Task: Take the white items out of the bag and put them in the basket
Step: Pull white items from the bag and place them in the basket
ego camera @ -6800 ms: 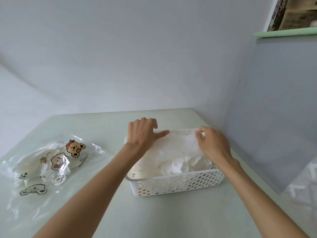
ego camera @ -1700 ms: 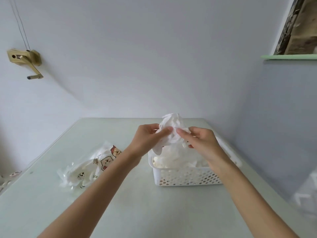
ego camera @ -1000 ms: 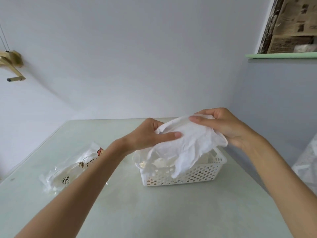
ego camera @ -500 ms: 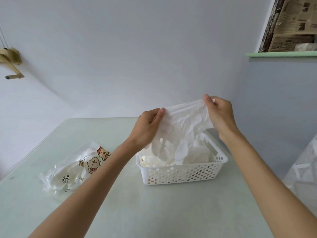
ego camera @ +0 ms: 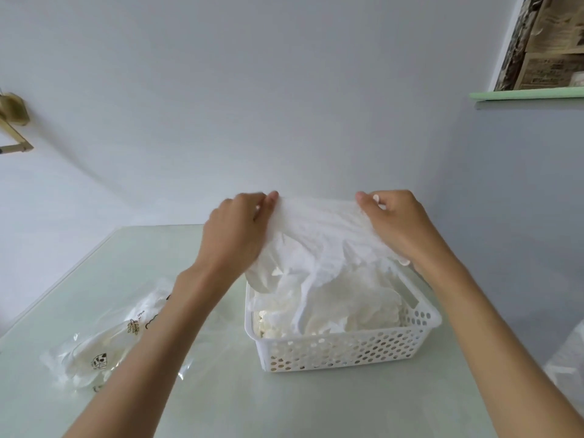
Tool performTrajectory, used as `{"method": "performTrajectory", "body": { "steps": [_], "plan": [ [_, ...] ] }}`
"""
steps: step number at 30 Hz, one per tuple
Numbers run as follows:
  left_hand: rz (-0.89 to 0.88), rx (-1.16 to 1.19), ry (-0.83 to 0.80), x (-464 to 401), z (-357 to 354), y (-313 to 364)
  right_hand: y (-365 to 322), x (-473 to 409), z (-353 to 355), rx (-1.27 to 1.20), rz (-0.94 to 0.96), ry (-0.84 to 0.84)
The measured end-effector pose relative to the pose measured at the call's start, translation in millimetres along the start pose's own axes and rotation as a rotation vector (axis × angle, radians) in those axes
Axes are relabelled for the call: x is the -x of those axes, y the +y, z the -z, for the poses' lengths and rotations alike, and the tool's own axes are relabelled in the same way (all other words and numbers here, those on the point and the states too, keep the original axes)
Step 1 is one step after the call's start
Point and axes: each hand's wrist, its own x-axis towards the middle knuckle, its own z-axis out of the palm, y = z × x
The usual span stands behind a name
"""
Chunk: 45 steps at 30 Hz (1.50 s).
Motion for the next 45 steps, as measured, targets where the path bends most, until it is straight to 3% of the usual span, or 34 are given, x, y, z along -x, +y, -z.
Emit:
{"method": "performTrajectory", "body": {
  "steps": [3, 5, 9, 13, 17, 19, 20, 21, 23, 26, 28, 32, 37, 39, 42, 45],
  "plan": [
    [-0.031, -0.207, -0.288, -0.4, -53.6, -16.2, 52.6, 2.7, -25.6, 0.207, -0.163, -0.002],
    [-0.074, -0.312, -0.366, -0.4, -80.0, -24.1, 82.1, 6.0, -41.4, 0.367, -0.202, -0.022],
    [-0.146, -0.495, -0.327, -6.6, -97.3, -23.0, 108.4, 6.3, -50.2, 0.639, -0.15, 0.021],
    [-0.136, -0.488, -0.259, -13.0, -100.1, -23.6, 110.8, -0.2, -56.9, 0.742, -0.083, 0.027],
    [-0.174, -0.376, -0.066, -4.2, -84.5, -15.3, 101.5, -1.2, -47.0, 0.606, -0.115, 0.051],
    [-0.129, -0.227, -0.118, 6.8, -75.6, 2.1, 95.5, 5.0, -38.3, 0.414, -0.038, 0.156],
    [-0.09, -0.183, -0.217, 12.7, -75.0, 9.5, 90.3, 9.4, -38.2, 0.31, 0.018, 0.176],
    [-0.07, -0.176, -0.347, 16.8, -79.2, 15.8, 85.4, 11.4, -40.2, 0.208, 0.066, 0.138],
    [-0.114, -0.287, -0.609, 26.8, -89.8, 17.9, 78.1, 18.7, -51.6, 0.093, 0.067, -0.139],
    [-0.243, -0.424, -0.823, 34.1, -98.0, -2.6, 85.9, 25.2, -65.2, 0.265, -0.095, -0.686],
    [-0.318, -0.441, -0.864, 35.6, -93.9, -18.3, 99.0, 27.3, -65.7, 0.416, -0.119, -0.808],
    [-0.442, -0.363, -0.78, 31.1, -72.3, -30.9, 100.6, 31.2, -63.4, 0.438, -0.101, -0.813],
    [-0.422, -0.233, -0.646, 37.8, -41.1, -17.5, 77.3, 33.7, -18.9, 0.1, 0.043, -0.53],
    [-0.44, -0.271, -0.605, 41.6, -33.3, -16.0, 67.7, 45.3, 1.1, 0.024, 0.18, -0.578],
    [-0.433, -0.286, -0.504, 44.8, -32.1, -17.7, 64.1, 60.5, 3.0, 0.197, 0.327, -0.662],
    [-0.405, -0.252, -0.447, 46.2, -34.9, -19.3, 62.2, 64.3, -6.5, 0.269, 0.367, -0.536]
  ]
}}
